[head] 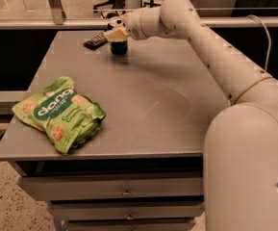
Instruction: Move pepsi can near rxbar chocolate
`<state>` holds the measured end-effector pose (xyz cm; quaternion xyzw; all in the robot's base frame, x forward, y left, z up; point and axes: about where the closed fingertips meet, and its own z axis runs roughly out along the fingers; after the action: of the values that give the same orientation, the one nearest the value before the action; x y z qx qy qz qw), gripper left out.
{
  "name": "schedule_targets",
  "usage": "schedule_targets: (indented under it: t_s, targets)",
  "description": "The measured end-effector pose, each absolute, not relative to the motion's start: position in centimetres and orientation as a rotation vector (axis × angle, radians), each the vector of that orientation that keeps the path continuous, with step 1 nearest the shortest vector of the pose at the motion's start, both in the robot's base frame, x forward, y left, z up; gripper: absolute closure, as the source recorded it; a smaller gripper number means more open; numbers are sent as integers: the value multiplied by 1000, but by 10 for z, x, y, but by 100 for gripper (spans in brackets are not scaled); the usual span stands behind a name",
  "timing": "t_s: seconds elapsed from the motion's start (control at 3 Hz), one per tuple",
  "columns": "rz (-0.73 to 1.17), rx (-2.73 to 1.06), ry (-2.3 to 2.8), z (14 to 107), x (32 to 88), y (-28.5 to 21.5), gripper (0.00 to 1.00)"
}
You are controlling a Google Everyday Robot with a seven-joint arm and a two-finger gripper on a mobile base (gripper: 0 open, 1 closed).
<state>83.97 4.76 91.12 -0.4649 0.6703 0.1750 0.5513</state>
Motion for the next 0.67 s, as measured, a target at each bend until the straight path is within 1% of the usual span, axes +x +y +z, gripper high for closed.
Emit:
schedule_targets:
  t_s: [0.33,0.67]
  targets:
    - [374,-1047,1598,915,874,50,75]
    - [370,-1045,1596,921,885,55,53]
